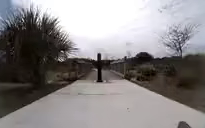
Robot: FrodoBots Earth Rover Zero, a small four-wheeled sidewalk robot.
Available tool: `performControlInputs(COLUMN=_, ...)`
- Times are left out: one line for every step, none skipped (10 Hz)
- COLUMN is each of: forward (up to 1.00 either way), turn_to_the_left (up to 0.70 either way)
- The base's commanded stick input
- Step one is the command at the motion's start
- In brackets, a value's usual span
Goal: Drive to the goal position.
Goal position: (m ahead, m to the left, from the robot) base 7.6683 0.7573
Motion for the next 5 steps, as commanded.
performControlInputs(forward=0.7, turn_to_the_left=-0.35)
performControlInputs(forward=0.7, turn_to_the_left=-0.35)
performControlInputs(forward=0.7, turn_to_the_left=-0.28)
performControlInputs(forward=0.7, turn_to_the_left=0.0)
performControlInputs(forward=0.7, turn_to_the_left=0.0)
